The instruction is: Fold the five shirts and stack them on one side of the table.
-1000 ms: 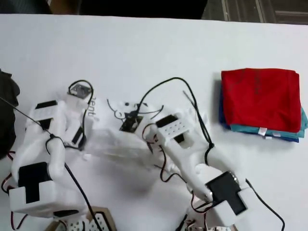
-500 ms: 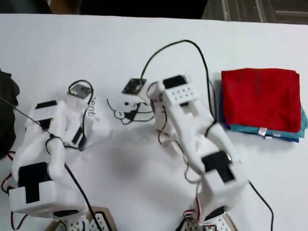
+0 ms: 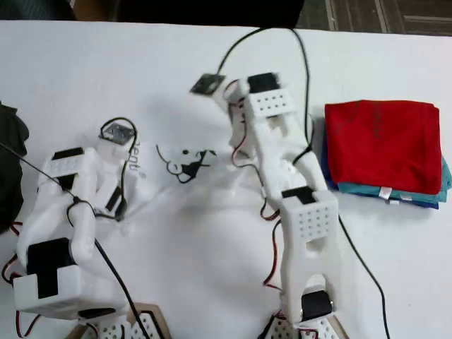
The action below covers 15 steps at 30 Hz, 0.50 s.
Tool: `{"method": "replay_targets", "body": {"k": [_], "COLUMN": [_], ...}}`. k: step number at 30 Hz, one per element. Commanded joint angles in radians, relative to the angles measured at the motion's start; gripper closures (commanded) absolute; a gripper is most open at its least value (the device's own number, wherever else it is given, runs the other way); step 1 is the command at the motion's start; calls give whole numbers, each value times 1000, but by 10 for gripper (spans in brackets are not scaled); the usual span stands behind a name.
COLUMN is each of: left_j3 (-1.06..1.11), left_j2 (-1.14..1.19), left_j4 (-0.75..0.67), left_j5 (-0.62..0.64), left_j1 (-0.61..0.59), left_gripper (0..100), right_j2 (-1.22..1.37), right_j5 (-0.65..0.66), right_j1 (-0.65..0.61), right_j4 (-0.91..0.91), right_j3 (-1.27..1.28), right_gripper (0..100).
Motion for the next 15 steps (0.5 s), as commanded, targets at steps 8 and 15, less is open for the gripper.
{"method": "replay_targets", "body": {"k": [8, 15], "left_j3": [2, 2], "left_j2": [-5, -5], "left_j4": [-38, -38], "left_j5": [2, 2], "left_j1": [3, 3], "left_gripper": [858, 858], "right_j2": [-389, -814], "right_j5": [-72, -68], "right_j1": [-12, -119], "right_j4": [33, 12], "right_j3": [227, 861], "right_gripper": [943, 977]}}
